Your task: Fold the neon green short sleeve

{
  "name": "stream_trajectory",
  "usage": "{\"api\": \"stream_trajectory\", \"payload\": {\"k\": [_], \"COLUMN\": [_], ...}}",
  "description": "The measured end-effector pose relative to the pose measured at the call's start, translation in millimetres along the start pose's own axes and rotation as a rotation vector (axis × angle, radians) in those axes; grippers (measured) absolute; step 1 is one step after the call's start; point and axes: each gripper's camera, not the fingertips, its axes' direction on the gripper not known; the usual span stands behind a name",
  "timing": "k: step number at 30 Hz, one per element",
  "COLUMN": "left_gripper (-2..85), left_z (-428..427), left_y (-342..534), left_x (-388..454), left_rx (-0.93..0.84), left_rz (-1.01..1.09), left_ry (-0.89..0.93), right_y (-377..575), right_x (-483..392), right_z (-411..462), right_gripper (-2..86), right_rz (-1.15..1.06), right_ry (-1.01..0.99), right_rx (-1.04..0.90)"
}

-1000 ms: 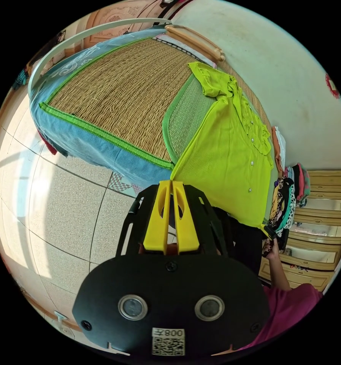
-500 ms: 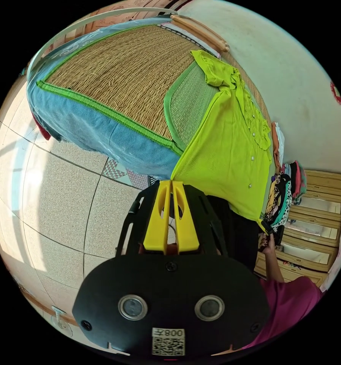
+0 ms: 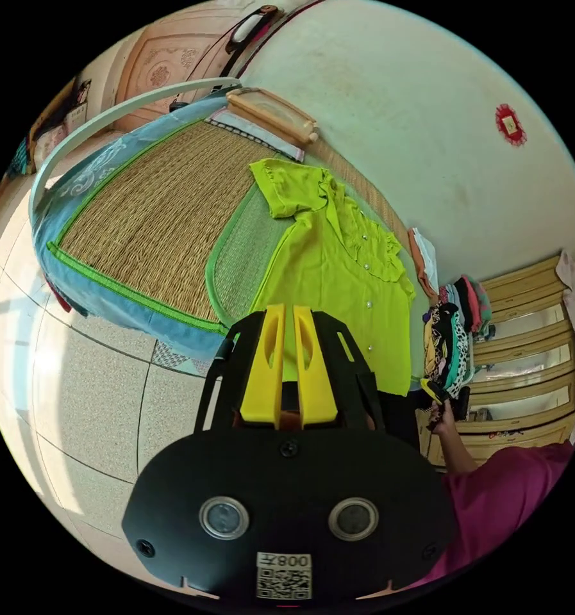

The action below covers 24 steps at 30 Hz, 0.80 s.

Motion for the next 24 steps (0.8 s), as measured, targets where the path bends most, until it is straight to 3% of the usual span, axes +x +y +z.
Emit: {"api": "stream_trajectory", "payload": {"k": [9, 17, 24], "left_gripper": [5.9, 7.8, 8.7], "left_z": [189.4, 348.1, 468.3], "left_y": [-108.1, -167.5, -197.9], "left_x": [216.6, 379.6, 486.2], "left_rx": [-0.21, -0.362, -0.37], "left_rz": [0.467, 0.775, 0.919], "left_ry": [0.241, 0.167, 0.04], "right_y": [-91.0, -137.9, -144.3], "right_x": [-91.0, -112.2, -121.9], "right_z": [68.8, 129.0, 152.2], "right_gripper": [8.9, 8.9, 7.8], "right_rz": [-0.239, -0.291, -0.32], "right_ry": [0.156, 0.294, 0.377], "right_rx": [0.127, 0.159, 0.178]}}
